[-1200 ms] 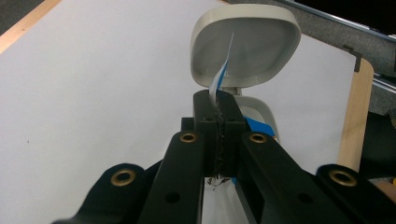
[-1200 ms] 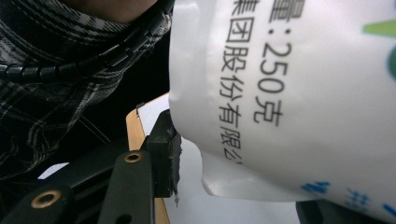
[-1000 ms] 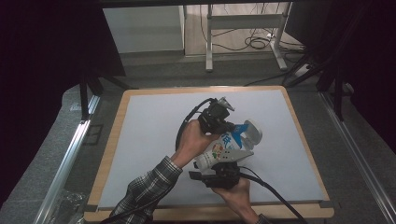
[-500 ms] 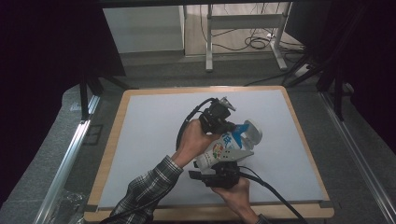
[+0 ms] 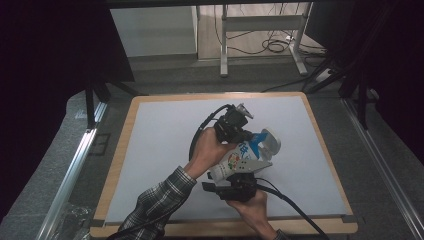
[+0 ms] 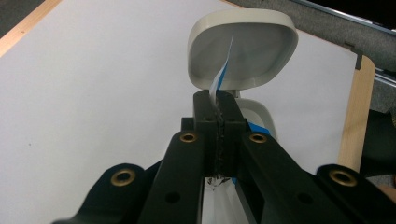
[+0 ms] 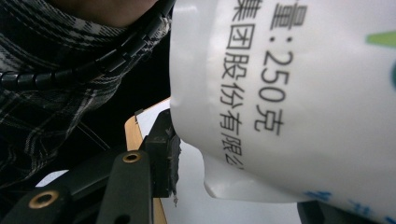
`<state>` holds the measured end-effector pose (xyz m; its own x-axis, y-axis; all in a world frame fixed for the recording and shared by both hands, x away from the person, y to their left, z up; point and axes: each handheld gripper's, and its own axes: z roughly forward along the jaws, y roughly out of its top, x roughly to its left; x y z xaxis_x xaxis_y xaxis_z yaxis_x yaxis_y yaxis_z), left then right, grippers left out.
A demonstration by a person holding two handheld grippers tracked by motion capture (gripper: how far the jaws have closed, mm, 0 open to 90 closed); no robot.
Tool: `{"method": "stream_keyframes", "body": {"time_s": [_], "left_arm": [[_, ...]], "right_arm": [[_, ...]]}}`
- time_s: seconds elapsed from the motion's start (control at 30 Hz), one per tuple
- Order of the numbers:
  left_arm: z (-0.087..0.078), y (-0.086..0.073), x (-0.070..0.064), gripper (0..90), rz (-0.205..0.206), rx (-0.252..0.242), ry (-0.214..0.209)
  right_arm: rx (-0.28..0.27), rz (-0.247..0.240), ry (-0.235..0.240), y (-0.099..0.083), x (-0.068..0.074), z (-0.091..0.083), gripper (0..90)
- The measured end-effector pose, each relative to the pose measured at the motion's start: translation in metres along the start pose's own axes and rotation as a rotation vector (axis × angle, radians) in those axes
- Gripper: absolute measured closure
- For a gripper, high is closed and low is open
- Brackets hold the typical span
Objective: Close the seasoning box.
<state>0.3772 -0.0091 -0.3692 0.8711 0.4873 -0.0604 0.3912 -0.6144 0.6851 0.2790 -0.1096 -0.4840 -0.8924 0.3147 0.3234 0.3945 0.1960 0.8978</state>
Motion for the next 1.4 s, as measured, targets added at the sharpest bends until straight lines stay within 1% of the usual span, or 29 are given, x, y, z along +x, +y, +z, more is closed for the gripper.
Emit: {"method": "stream_keyframes", "body": {"time_s": [1.4], "left_arm": [[0.0003,0.0067,-0.0024,89.8,0.008,0.016,0.003]], "right_arm": [[-0.016,-0.006,-0.01,0.0035,0.0002,-0.0005,53.8]]}}
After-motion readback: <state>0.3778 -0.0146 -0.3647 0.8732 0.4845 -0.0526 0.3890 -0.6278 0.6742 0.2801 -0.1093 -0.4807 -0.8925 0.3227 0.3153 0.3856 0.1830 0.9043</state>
